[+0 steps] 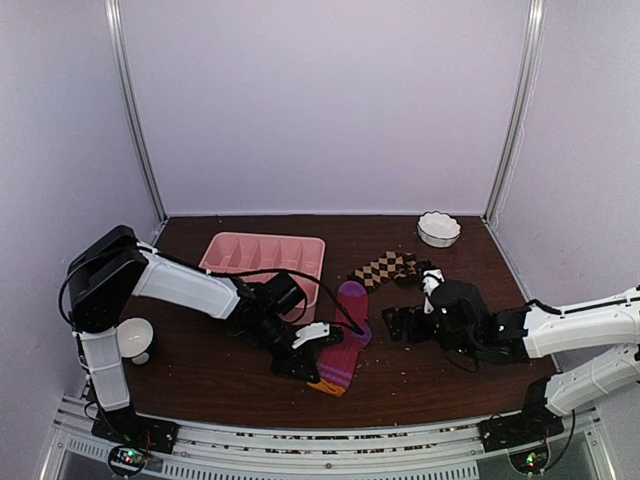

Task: Roll the socks
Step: Adjust the sock at the center of the board, then roll the sock at the center of the board.

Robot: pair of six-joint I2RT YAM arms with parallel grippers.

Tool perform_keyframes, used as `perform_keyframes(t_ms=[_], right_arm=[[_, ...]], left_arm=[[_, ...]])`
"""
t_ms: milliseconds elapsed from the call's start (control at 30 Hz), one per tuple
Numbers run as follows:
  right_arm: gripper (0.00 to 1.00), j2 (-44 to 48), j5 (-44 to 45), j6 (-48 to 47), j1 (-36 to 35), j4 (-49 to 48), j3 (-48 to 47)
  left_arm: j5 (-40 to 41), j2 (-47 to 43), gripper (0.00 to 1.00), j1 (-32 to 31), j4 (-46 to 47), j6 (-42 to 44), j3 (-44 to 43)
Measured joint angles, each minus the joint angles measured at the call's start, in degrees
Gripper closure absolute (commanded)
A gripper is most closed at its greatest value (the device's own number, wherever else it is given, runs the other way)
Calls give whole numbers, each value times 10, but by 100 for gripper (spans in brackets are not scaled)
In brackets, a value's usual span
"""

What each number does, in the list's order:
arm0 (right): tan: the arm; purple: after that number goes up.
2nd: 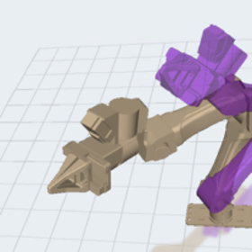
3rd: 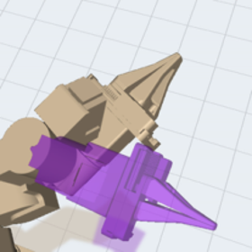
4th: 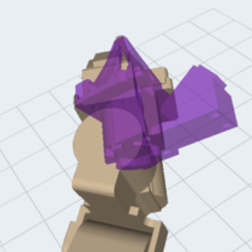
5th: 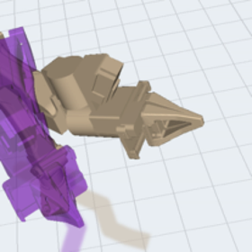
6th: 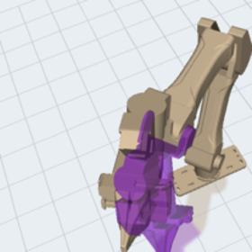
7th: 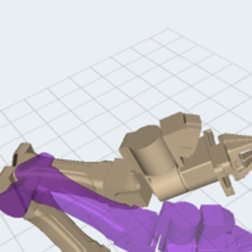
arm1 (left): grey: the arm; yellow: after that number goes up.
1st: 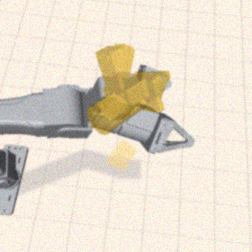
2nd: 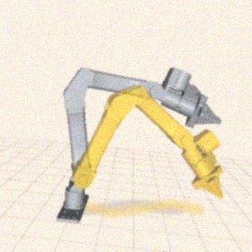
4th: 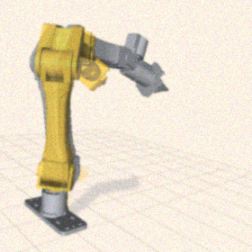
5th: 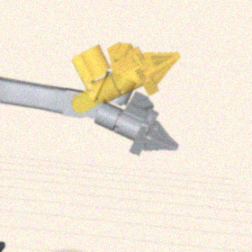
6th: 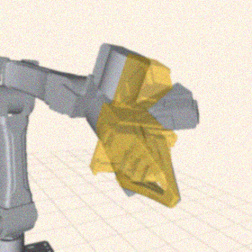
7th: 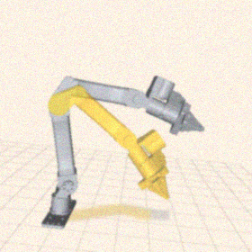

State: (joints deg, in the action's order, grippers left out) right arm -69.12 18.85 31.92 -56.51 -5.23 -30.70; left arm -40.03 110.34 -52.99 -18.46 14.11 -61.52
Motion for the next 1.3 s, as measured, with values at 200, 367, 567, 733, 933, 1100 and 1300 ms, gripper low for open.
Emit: perform_keyframes(t_ms=[200,367,567,733,933,1100,1300], right_arm=[[2,16,-37,-25,-74,-110,119],[16,-44,-43,-82,-199,-193,118],[38,-197,-37,-139,-266,-238,34],[44,-274,-28,-166,-274,-268,-20],[62,-309,-6,-181,-274,-289,-29],[73,-331,5,-181,-272,-299,-29],[92,-336,6,-180,-260,-324,-24]], left_arm=[[9,-18,100,-1,10,-17,22],[10,-18,100,-2,21,-26,22],[9,-13,100,-4,20,-33,21],[9,-11,100,-4,17,-33,21],[8,-10,100,-4,16,-31,21],[2,0,100,-4,7,-26,16],[0,3,100,-4,-3,-16,7]])
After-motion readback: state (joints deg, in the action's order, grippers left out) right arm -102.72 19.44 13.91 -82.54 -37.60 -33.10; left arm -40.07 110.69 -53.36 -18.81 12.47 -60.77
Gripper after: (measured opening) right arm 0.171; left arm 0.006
